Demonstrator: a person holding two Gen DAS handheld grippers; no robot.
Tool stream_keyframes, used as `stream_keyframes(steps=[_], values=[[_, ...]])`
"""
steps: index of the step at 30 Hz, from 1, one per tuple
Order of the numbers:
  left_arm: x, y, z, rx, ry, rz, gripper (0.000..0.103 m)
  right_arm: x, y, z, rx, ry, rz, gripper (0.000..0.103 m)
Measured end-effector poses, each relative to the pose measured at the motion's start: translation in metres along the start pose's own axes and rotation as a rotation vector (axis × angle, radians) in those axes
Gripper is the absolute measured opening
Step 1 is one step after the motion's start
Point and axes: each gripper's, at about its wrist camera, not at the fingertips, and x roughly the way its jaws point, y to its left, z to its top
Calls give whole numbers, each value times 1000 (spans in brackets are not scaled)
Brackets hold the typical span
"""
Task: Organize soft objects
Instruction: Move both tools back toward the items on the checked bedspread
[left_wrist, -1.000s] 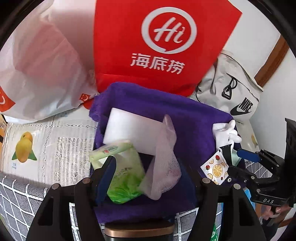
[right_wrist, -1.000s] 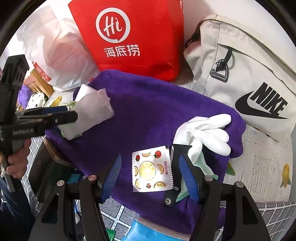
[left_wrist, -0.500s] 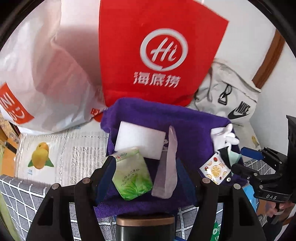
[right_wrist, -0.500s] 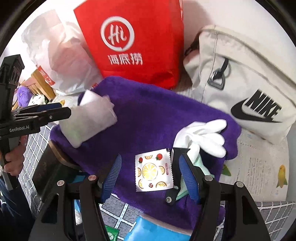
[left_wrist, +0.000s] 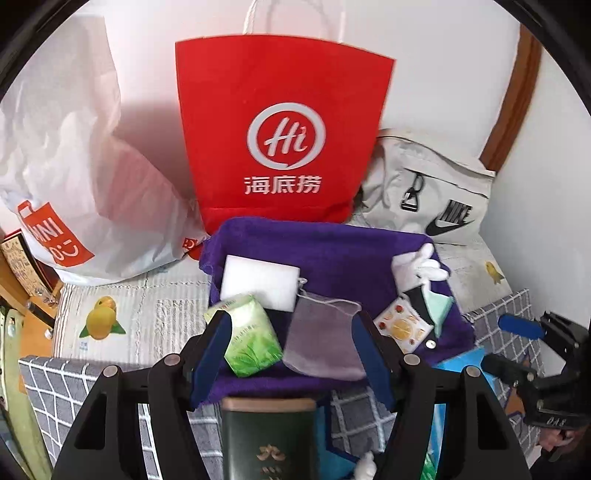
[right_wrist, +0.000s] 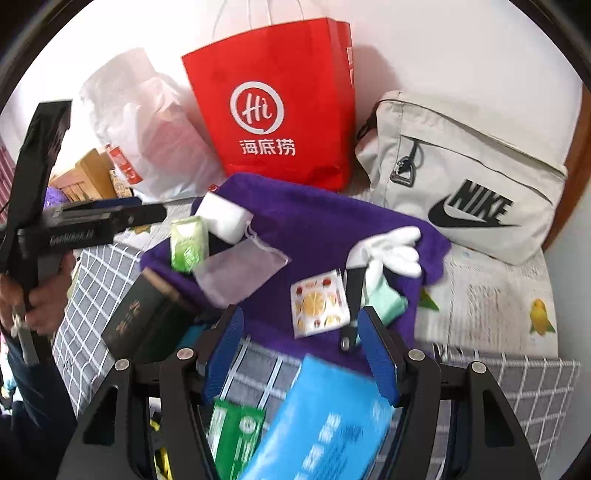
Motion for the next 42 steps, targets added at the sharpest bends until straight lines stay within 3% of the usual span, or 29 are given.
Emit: stream_keyframes(steps=[5,10,19,21,24,28,42], values=[[-32,-15,-21,57,-17,15,65,-29,9,-26,18,-38,2,64],[-52,-14,-52,46,-18,8,65,-44,21,-51,42,-56,13,64],[-58,-13,-140,8,20,-23,65,-63,48,-110,59,-64,31,64],[-56,-13,-156,-10,28,-33,63,-66,52,-123,63,-64,40,64],[-49,-16,-175,-22,38,-54,51,-71,57,-140,66,-69,49,64],[-34,-18,-191,-22,60,-34,36,-73,60,-159,71,-67,48,64],[-8,-22,-200,-34,72,-67,34,-46,46,-201,122,20,45,64]])
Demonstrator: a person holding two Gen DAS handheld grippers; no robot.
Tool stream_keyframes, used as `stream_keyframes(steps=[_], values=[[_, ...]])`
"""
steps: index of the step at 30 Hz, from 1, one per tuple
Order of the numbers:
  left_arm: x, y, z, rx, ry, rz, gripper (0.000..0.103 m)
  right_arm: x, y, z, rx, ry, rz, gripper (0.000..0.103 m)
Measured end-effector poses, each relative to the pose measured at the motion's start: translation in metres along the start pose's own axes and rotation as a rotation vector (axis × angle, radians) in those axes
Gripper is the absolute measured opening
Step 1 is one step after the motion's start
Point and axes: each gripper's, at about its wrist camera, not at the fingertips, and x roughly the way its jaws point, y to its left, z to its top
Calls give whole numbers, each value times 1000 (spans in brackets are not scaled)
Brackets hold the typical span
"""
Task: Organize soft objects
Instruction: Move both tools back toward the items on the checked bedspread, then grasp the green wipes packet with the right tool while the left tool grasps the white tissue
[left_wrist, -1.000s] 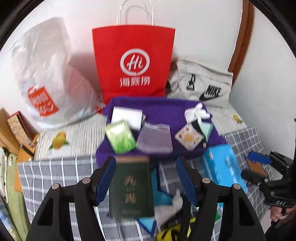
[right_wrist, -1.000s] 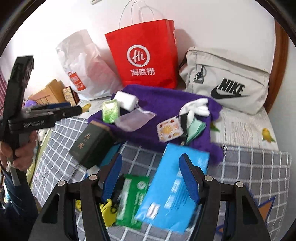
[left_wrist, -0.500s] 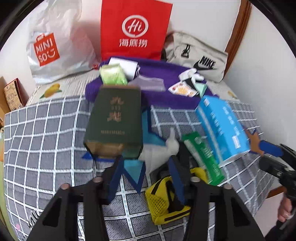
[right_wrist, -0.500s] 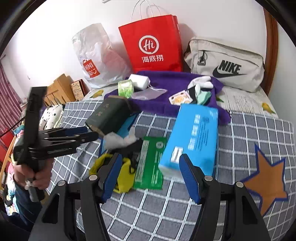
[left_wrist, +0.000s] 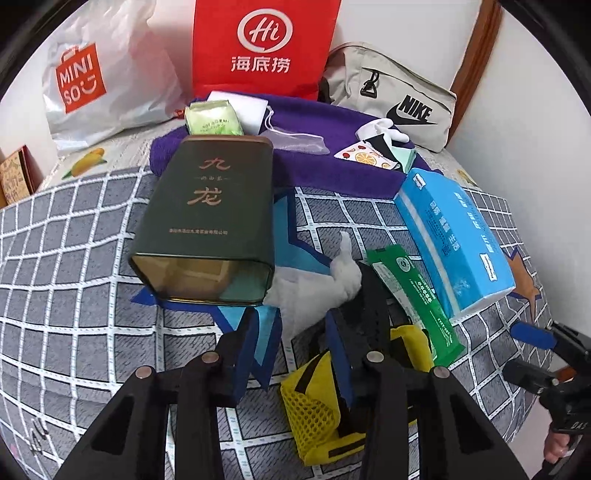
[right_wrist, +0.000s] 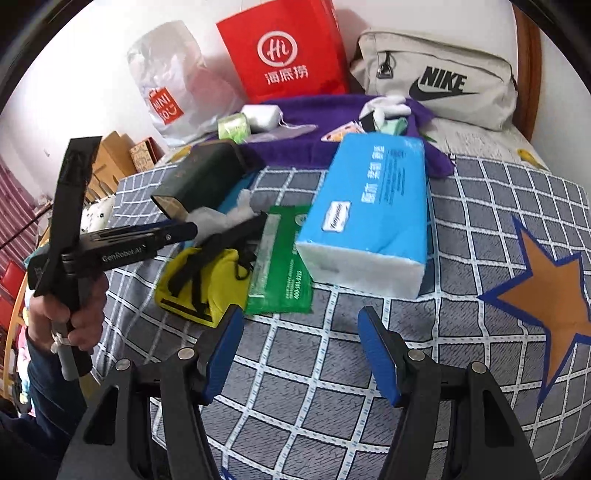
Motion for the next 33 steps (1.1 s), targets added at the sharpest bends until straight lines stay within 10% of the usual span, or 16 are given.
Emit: stream_keyframes(steps=[10,33], values=[[17,6,3,-39,27,-70,6,20,-5,-1,14,35,-6,64],[-44,43,-25,-77,-16,-98,6,63,22,10,0,51,-60,65]])
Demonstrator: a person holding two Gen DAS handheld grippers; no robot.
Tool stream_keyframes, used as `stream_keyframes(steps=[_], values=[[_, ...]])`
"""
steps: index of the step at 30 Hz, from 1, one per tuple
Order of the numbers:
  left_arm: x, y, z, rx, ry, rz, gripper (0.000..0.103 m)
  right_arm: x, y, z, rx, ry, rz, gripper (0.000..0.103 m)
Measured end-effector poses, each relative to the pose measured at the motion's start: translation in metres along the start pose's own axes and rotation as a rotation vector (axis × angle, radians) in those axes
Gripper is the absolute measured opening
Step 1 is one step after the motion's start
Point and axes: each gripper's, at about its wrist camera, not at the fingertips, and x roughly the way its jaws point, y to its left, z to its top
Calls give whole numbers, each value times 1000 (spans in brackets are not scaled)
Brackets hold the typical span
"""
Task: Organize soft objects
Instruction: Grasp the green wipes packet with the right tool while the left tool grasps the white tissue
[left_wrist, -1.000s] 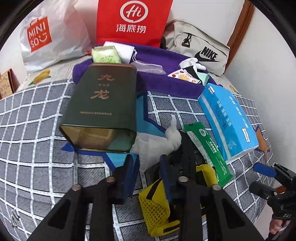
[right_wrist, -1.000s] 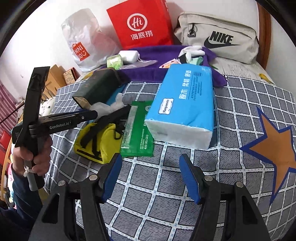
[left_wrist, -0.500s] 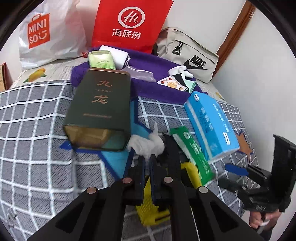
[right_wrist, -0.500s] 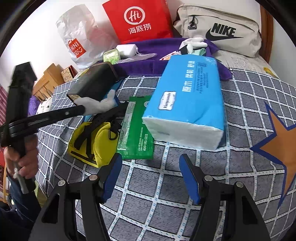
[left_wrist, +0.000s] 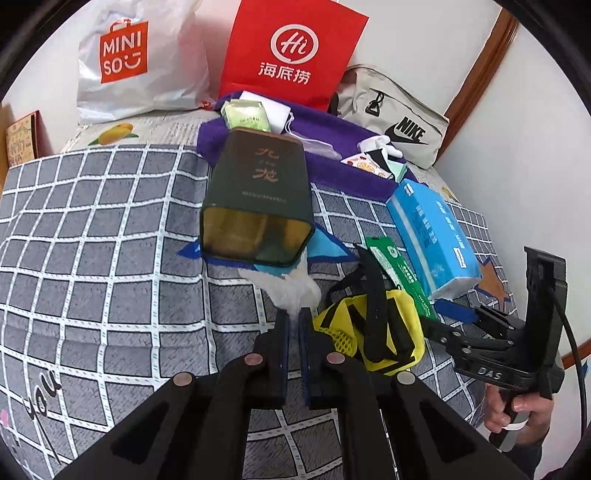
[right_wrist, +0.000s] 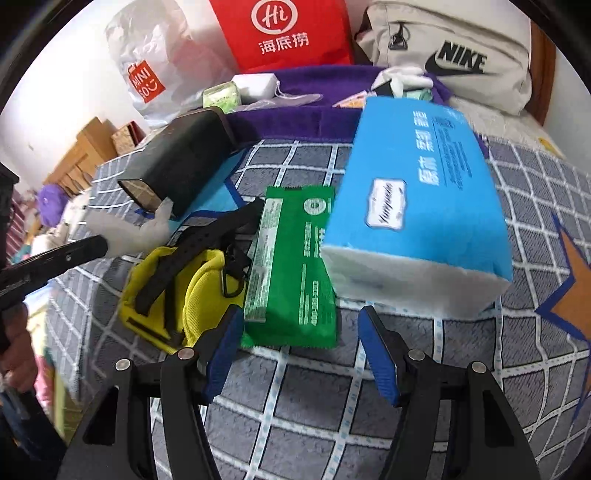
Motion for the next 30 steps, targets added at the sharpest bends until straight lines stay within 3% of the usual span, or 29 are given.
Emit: stream_keyframes(steps=[3,7,9,16,21,26,30], values=[[4,-1,-2,-1,10,-8,6,4,10,1,-27,-10,-61,65],[6,-4,-4,2,16,-21,6,8,26,-3,-115,-25,-137,43],[6,-6,-4,9,16,-21,6,5,28,-7,-155,-36,-165,39],[8,-2,-7,-1,22,-22,6,-12,17,-25,-171,10,-75,34],[7,2,-9,-6,21,-28,6,-27,15,-48,-230,82,-71,35],[8,3,-9,-18,28,-26,6,-29,6,-43,-148,64,-62,41],[6,8,-11,-26,35,-14,6,-22,12,-29,-124,25,-53,62]])
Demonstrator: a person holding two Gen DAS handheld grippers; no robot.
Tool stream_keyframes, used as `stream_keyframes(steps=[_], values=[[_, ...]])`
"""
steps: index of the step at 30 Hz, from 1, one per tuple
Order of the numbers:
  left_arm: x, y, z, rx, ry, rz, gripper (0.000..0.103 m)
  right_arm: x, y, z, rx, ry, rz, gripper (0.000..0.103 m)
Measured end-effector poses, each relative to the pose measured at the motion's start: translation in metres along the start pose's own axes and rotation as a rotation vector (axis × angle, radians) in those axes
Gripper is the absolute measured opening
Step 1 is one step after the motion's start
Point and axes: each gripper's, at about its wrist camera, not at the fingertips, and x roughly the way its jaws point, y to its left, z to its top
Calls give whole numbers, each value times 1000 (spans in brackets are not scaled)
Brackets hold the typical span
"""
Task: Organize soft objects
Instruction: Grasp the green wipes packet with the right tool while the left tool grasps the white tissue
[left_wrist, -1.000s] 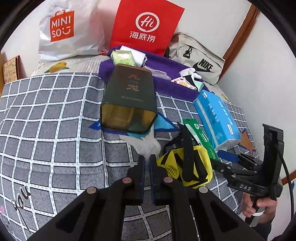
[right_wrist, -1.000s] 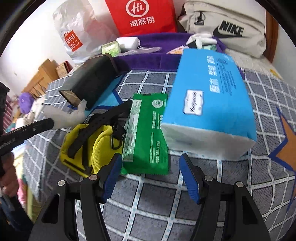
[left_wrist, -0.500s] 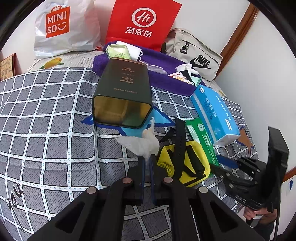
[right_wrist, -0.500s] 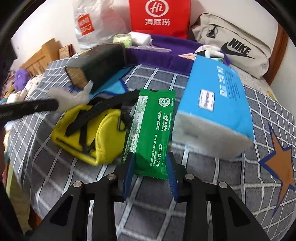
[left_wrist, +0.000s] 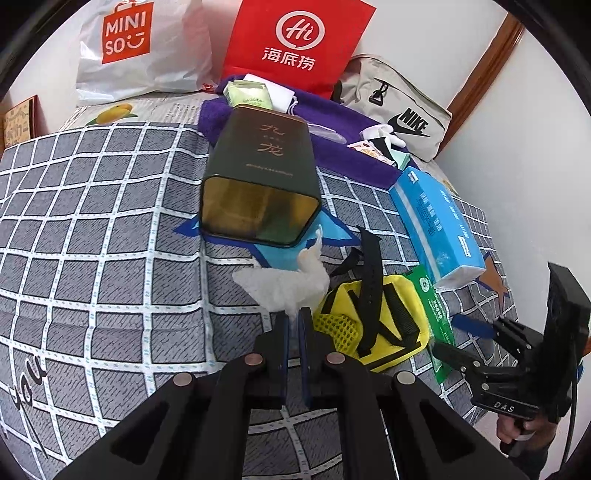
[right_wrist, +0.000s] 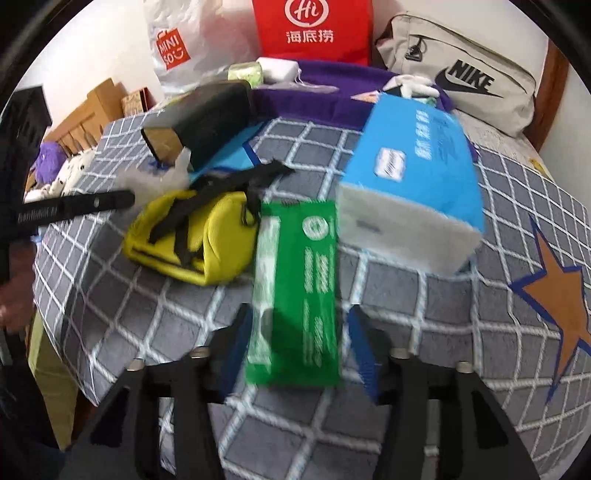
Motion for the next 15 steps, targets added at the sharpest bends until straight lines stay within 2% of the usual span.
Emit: stream_keyframes(steps=[6,9,10,12,13,15], values=[[-3,6,-4,-9,-1,0,6,17,6,8,15,-3,-37,65],[-1,5,-4,-6,6,-8,10,20,14,7,-13,-19,-83,66],[0,5,-3,-6,8,-11,15,20,15,6,-15,-28,-90,65],[4,3,-1,-15,14,-29,30,18,12,4,0,-43,-83,63],[7,3,0,-24,18,-31,41,18,11,3,1,-51,-85,55],[12,4,2,-51,17,-24,45,16,9,3,9,-66,-89,45]])
